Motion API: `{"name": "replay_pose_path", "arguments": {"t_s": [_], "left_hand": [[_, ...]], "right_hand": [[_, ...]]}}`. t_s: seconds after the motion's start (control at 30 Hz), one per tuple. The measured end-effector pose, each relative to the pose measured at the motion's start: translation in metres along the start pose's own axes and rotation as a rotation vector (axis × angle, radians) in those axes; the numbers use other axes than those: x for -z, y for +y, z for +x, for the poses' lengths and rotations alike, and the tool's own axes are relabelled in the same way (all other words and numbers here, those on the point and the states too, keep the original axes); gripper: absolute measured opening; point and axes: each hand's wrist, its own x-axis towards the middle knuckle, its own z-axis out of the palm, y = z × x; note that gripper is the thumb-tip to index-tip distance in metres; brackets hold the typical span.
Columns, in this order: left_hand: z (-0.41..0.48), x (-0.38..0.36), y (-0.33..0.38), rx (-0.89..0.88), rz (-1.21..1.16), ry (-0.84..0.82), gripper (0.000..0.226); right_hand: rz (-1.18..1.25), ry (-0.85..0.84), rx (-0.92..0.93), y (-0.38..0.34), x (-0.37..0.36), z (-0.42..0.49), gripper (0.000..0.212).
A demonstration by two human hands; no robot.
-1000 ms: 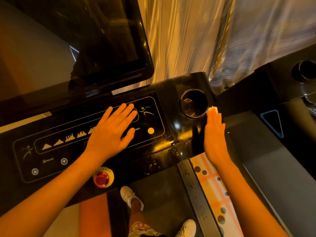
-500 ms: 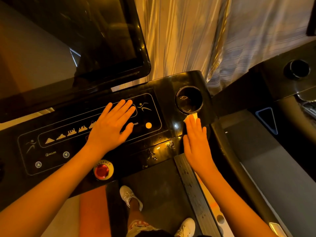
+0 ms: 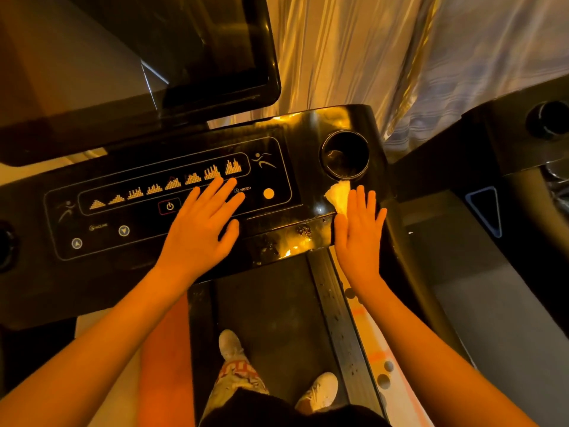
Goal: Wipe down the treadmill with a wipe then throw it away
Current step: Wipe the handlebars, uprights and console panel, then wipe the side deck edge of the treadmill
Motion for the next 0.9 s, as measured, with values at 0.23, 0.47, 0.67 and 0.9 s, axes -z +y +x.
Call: {"name": "replay_pose_path", "arguments": {"t_s": [0.23, 0.47, 0.67, 0.9], "left_hand": [[-0.024, 0.017, 0.005, 0.018, -0.047, 0.087, 0.044], [-0.067, 0.043, 0.001, 0.147, -0.024, 0.237, 0.045], [-0.142, 0.069, -0.016, 0.331, 0.058, 0.27, 0.045], [-0.267, 0.099, -0.014, 0.522, 0.162, 0.282, 0.044]], "right_hand": [[0.065, 0.014, 0.261, -0.017, 0.014, -0.009, 0.048], [0.04, 0.088, 0.596, -0.083, 0.009, -0.015, 0.044], [0.062, 0.094, 0.872, -0.14, -0.017, -0.049, 0.035], [0.205, 0.023, 1.044, -0.206, -0.045, -0.135, 0.033]]}}
